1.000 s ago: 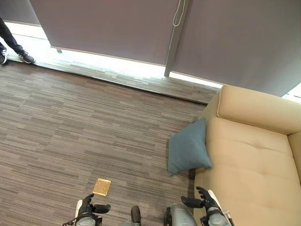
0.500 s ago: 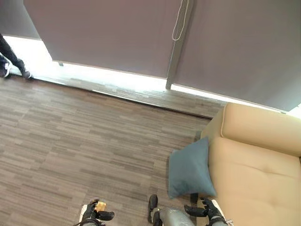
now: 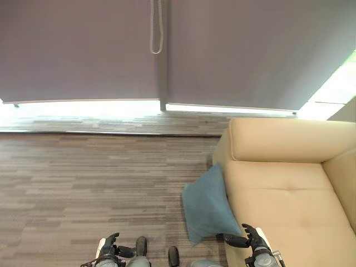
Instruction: Pick up all the scattered cushions and arrange them neatly on the sofa.
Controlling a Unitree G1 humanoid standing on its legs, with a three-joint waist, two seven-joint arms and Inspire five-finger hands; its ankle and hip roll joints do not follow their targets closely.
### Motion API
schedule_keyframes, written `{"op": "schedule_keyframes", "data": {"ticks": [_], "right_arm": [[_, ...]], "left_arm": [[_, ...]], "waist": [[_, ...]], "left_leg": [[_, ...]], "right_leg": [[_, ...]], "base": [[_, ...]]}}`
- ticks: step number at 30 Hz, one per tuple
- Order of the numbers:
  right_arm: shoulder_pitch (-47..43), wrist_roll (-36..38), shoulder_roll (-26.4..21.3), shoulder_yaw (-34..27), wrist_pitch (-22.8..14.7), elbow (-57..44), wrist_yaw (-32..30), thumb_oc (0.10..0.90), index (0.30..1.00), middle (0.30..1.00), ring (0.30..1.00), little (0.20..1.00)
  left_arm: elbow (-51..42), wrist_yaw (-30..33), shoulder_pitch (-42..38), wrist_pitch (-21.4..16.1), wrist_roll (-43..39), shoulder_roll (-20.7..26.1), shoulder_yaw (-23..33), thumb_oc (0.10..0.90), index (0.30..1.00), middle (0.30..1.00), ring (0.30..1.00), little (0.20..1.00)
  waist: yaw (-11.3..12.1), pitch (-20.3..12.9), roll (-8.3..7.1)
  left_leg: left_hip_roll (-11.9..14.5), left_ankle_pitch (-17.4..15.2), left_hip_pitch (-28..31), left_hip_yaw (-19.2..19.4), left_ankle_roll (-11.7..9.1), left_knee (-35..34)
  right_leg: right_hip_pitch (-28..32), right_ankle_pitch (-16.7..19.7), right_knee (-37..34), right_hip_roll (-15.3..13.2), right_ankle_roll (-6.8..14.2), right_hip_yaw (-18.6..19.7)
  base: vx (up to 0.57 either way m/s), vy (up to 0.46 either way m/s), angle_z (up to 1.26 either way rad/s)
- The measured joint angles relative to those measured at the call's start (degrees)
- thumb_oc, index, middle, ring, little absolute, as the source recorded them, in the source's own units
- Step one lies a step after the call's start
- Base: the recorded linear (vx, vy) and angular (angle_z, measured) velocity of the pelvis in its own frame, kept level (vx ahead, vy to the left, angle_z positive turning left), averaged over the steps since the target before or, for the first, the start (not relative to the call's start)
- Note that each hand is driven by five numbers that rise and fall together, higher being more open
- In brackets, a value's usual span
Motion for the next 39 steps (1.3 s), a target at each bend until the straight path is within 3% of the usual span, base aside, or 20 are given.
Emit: {"op": "schedule_keyframes", "data": {"ticks": [3,4,7,10,11,12,13,14,16,18,19,21,25,27,30,33,35,37,38,39], "right_arm": [[3.14,0.0,-0.77,-0.6,0.3,0.99,-0.01,0.8,0.9,0.9,0.9,0.9],[3.66,0.07,0.32,-1.5,0.81,2.26,-0.05,0.8,0.9,0.9,0.9,0.9],[3.13,0.03,1.17,-0.98,0.63,2.44,0.18,0.8,0.9,0.9,0.9,0.9],[2.19,0.03,3.06,-0.97,0.62,1.92,0.29,0.8,0.9,0.9,0.9,0.9],[1.02,0.04,4.11,-0.56,0.56,1.76,0.35,0.8,0.9,0.9,0.9,0.9],[0.72,0.04,4.32,0.01,0.44,1.19,0.33,0.8,0.9,0.9,0.9,0.9],[0.24,0.0,4.77,0.16,0.15,0.41,0.48,0.8,0.9,0.9,0.9,0.9],[-0.03,0.0,5.31,0.18,-0.04,0.52,0.72,0.8,0.9,0.9,0.9,0.9],[-0.45,-0.04,5.54,0.28,-0.17,0.63,0.93,0.8,0.9,0.9,0.9,0.9],[-0.6,-0.04,5.85,0.33,-0.43,0.67,0.99,0.8,0.9,0.9,0.9,0.9],[-0.5,-0.03,5.74,-0.02,-0.39,0.7,0.89,0.8,0.9,0.9,0.9,0.9],[0.4,0.0,5.34,0.01,-0.15,0.82,0.84,0.8,0.9,0.9,0.9,0.9],[1.34,0.07,4.3,-0.2,0.08,1.24,0.72,0.8,0.9,0.9,0.9,0.9],[1.01,0.51,4.28,-0.24,0.09,2.82,0.74,0.8,0.9,0.9,0.9,0.9],[0.08,0.78,2.91,-0.51,-0.26,2.74,0.37,0.8,0.9,0.9,0.9,0.9],[-0.21,1.02,1.13,-0.83,-0.17,2.64,0.05,0.8,0.9,0.9,0.9,0.9],[-0.15,1.03,1.23,-1.12,0.07,2.76,0.07,0.8,0.9,0.9,0.9,0.9],[-0.4,1.02,1.25,-1.01,0.09,2.84,0.04,0.8,0.9,0.9,0.9,0.9],[-0.53,0.99,1.2,-1.03,0.15,2.93,0.05,0.8,0.9,0.9,0.9,0.9],[-0.86,0.99,1.17,-0.99,0.15,2.92,0.04,0.8,0.9,0.9,0.9,0.9]], "left_arm": [[0.25,-0.03,-0.18,-0.03,0.14,-0.55,-1.17,0.8,0.9,0.9,0.9,0.9],[2.02,-0.02,-0.2,-0.41,0.41,-0.76,-1.72,0.8,0.9,0.9,0.9,0.9],[2.52,0.02,0.82,0.49,1.16,-0.95,-1.56,0.8,0.9,0.9,0.9,0.9],[2.18,0.12,-0.41,0.45,1.14,-0.05,-1.49,0.8,0.9,0.9,0.9,0.9],[2.0,0.23,-0.59,0.18,1.13,0.69,-1.46,0.8,0.9,0.9,0.9,0.9],[2.11,0.22,-0.91,0.18,1.11,1.08,-1.32,0.8,0.9,0.9,0.9,0.9],[2.02,0.27,-1.27,-0.07,1.09,1.38,-1.23,0.8,0.9,0.9,0.9,0.9],[1.97,0.26,-1.28,-0.23,1.08,1.92,-1.19,0.8,0.9,0.9,0.9,0.9],[1.89,0.29,-1.39,-0.45,1.04,2.13,-0.97,0.8,0.9,0.9,0.9,0.9],[2.12,0.25,-0.53,-0.71,1.0,3.55,-0.95,0.8,0.9,0.9,0.9,0.9],[2.36,0.17,-0.28,-0.64,1.04,3.65,-1.03,0.8,0.9,0.9,0.9,0.9],[2.01,0.18,-0.02,-0.65,1.12,3.28,-1.31,0.8,0.9,0.9,0.9,0.9],[1.66,0.05,0.29,-0.6,1.19,2.3,-1.67,0.8,0.9,0.9,0.9,0.9],[1.16,0.01,-0.52,-0.6,1.22,2.49,-1.64,0.8,0.9,0.9,0.9,0.9],[1.13,-0.02,0.52,-0.56,1.15,1.21,-1.7,0.8,0.9,0.9,0.9,0.9],[-0.55,-0.92,0.3,-0.66,1.15,0.09,-1.94,0.8,0.9,0.9,0.9,0.9],[-0.31,-1.02,0.22,-0.64,1.13,0.01,-3.55,0.8,0.9,0.9,0.9,0.9],[-0.36,-1.09,0.41,-0.69,0.97,0.11,-3.74,0.8,0.9,0.9,0.9,0.9],[-0.41,-1.09,0.15,-0.92,-0.02,0.12,-3.47,0.8,0.9,0.9,0.9,0.9],[-0.48,-1.1,-0.35,-1.01,-0.09,0.08,-3.5,0.8,0.9,0.9,0.9,0.9]], "waist": [[-0.78,-0.38,1.96],[-0.56,-0.2,2.28],[-0.42,-0.63,3.33],[-0.51,-0.56,3.33],[1.51,-0.49,3.44],[1.15,-0.48,3.47],[0.92,-0.47,3.41],[1.68,-0.52,3.21],[1.4,-0.47,2.69],[1.59,-1.66,0.39],[0.89,-1.68,-0.31],[0.46,-1.75,-0.72],[-0.08,-1.45,-0.18],[0.62,-0.84,-1.59],[0.25,-0.65,-0.5],[-0.1,-0.97,1.35],[0.3,-0.72,0.82],[0.84,-0.62,1.01],[1.71,-0.55,1.37],[2.14,-0.37,1.33]], "left_leg": [[-0.09,1.31,0.46,1.24,1.27,0.83],[0.03,3.59,3.14,3.39,3.8,-0.5],[-0.1,5.67,6.69,9.47,7.0,-4.09],[-1.98,4.93,7.46,14.47,9.31,-4.56],[-2.26,4.4,8.04,18.23,10.12,-4.86],[-2.49,4.07,8.16,18.4,10.55,-4.78],[-2.71,3.64,9.66,20.35,10.71,-6.15],[-2.73,3.76,10.51,21.22,10.56,-6.44],[-2.67,2.65,11.4,22.12,9.52,-6.87],[-2.79,1.96,11.19,24.71,8.66,-7.05],[-2.85,2.0,11.12,24.44,8.52,-6.76],[-2.5,1.59,10.85,24.03,7.83,-5.8],[0.24,0.38,8.44,22.63,5.93,-0.22],[0.53,-0.27,5.02,20.67,5.06,9.82],[1.64,-1.8,2.31,16.03,3.67,19.05],[1.38,-2.61,1.15,13.63,3.65,14.31],[-1.07,-1.61,1.98,8.79,2.73,1.76],[-1.05,-0.66,0.87,3.99,1.5,-1.48],[-1.46,-0.38,0.07,-3.62,1.25,-3.53],[-1.55,-0.12,-0.65,-6.4,0.89,-3.45]], "right_leg": [[2.81,-1.57,-0.46,0.28,0.04,1.48],[2.67,-4.63,2.91,-0.18,0.66,3.09],[-1.37,-9.09,12.21,-1.36,4.55,4.17],[-6.72,-13.96,21.47,-4.87,9.26,1.32],[-10.94,-15.07,27.13,-8.21,9.67,-4.82],[-11.44,-15.02,27.33,-9.59,9.83,-6.55],[-11.99,-15.21,27.51,-12.52,10.09,-12.3],[-11.66,-15.09,26.4,-13.82,10.31,-12.66],[-12.08,-15.46,25.7,-13.6,10.99,-13.09],[-15.81,-15.51,25.46,-12.23,10.72,-12.86],[-16.02,-13.79,25.27,-11.84,8.84,-12.61],[-15.74,-12.9,25.03,-10.74,8.02,-11.66],[-13.96,-11.91,22.32,-8.25,5.39,-12.14],[-12.71,-11.93,21.36,-8.53,2.96,-10.69],[-8.18,-10.75,17.43,-7.19,2.22,-7.27],[-7.51,-9.48,15.07,-5.67,0.93,-5.46],[-4.51,-6.7,9.72,-5.48,1.57,-1.56],[-3.44,-5.72,7.7,-4.54,1.67,1.21],[-2.37,-5.03,5.82,-3.63,1.51,4.08],[-1.93,-5.18,5.44,-3.31,1.77,6.15]], "base": [[0.27,0.332,-0.32],[0.22,0.332,-0.46],[0.11,0.186,-0.92],[0.1,0.145,-0.83],[0.15,0.109,-1.1],[0.15,0.109,-1.15],[0.16,0.041,-0.62],[0.16,0.022,-0.53],[0.15,0.01,-0.43],[0.14,-0.048,-0.52],[0.08,-0.071,-0.05],[0.08,-0.09,0.09],[0.08,-0.11,0.06],[0.06,-0.042,-0.25],[0.09,0.028,-0.55],[0.18,0.098,-0.43],[0.27,0.165,-0.81],[0.2,0.149,-0.97],[0.2,0.192,-1.19],[0.2,0.21,-1.28]]}}
